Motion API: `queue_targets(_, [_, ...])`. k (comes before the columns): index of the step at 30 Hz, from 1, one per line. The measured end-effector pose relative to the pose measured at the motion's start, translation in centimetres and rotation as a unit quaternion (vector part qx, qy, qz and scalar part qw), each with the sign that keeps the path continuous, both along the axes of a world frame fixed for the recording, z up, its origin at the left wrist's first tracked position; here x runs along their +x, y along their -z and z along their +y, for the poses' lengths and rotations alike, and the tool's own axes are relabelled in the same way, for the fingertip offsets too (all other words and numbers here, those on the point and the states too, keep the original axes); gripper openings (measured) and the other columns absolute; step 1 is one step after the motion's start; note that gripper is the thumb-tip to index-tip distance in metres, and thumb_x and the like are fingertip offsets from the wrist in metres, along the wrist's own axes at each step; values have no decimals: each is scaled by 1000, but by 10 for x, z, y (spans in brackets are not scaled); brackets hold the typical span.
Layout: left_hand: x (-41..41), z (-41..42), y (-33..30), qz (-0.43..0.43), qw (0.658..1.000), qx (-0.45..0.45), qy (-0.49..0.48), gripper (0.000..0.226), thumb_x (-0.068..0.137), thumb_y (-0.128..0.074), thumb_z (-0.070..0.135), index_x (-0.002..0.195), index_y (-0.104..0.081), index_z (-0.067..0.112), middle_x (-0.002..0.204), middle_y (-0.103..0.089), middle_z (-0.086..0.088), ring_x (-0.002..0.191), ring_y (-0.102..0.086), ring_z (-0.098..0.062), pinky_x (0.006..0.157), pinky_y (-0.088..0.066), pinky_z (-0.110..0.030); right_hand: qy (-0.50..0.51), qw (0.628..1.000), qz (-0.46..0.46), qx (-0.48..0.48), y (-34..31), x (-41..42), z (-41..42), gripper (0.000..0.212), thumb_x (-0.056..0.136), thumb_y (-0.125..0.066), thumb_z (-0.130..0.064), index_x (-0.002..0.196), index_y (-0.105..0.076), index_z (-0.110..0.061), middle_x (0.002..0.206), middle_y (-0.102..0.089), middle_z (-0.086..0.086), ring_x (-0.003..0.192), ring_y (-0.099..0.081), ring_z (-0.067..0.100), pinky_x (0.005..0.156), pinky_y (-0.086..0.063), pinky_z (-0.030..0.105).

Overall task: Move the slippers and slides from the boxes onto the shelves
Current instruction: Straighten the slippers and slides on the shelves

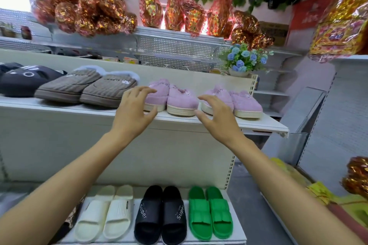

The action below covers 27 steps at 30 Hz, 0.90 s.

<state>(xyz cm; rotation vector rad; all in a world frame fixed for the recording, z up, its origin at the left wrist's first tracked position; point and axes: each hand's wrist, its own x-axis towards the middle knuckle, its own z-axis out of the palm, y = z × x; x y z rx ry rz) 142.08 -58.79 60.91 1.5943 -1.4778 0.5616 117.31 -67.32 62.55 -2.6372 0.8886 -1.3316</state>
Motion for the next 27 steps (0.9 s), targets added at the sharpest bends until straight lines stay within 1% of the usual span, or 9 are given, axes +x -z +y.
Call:
queue_targets(2, [8,2,-3,19,1000,19,17,46,84,-71,26,129,-60,21,133,-58,-1,121,-56,-26,100,-43,-39,2,1000,20,19,-4,22,3,46,93,-67,-32,133,-57,-13,134,-59,4,124,-52,19,101,-36,24])
queue_targets(6, [15,0,-4,33,997,55,36,47,87,-72,34,131,-59,22,134,-57,2,121,-57,-20,95,-44,-35,29,997,46,50,-2,53,0,51,89,-67,-39,134,-56,-16,136,-57,3,126,-51,23,108,-40,38])
queue_targets(7, [16,-2,-4,35,997,58,39,47,87,-71,36,130,-59,23,134,-57,2,121,-58,-20,95,-44,-35,36,997,45,55,-2,57,0,52,89,-67,-40,134,-56,-16,136,-57,4,127,-50,23,108,-39,39])
queue_targets(11, [19,-8,-8,44,996,72,39,53,86,-72,43,133,-57,24,135,-58,2,124,-57,-19,97,-43,-36,57,995,28,77,-1,64,0,54,88,-68,-38,135,-55,-15,138,-56,4,129,-49,20,109,-36,33])
queue_targets(14, [23,-13,-15,74,991,104,46,58,85,-73,46,135,-55,23,138,-57,2,129,-52,-18,101,-39,-33,68,993,26,87,-1,70,-1,56,88,-69,-39,136,-55,-14,139,-56,5,129,-49,21,107,-35,31])
queue_targets(17, [30,-19,-21,90,986,134,46,58,84,-73,49,134,-56,25,138,-55,2,127,-53,-18,98,-39,-32,86,992,21,96,-1,74,-4,57,86,-70,-42,135,-56,-16,137,-57,4,126,-51,21,104,-37,30])
queue_targets(20, [36,-22,-23,96,983,148,54,59,83,-74,50,133,-57,24,137,-55,1,127,-54,-18,98,-40,-32,91,990,9,108,-2,78,-6,57,85,-71,-39,135,-57,-15,136,-57,5,125,-51,20,102,-36,27])
queue_targets(24, [37,-22,-16,79,987,131,59,57,84,-73,49,132,-58,22,132,-56,-1,120,-58,-22,95,-42,-33,103,988,0,119,-3,79,-10,55,87,-71,-35,136,-57,-14,137,-57,6,127,-51,22,104,-36,29])
queue_targets(27, [37,-23,-15,73,986,133,64,55,86,-71,48,133,-57,21,132,-55,-2,120,-57,-23,96,-41,-33,103,986,5,131,-6,81,-9,55,86,-71,-37,134,-58,-15,134,-59,6,124,-53,23,103,-39,32])
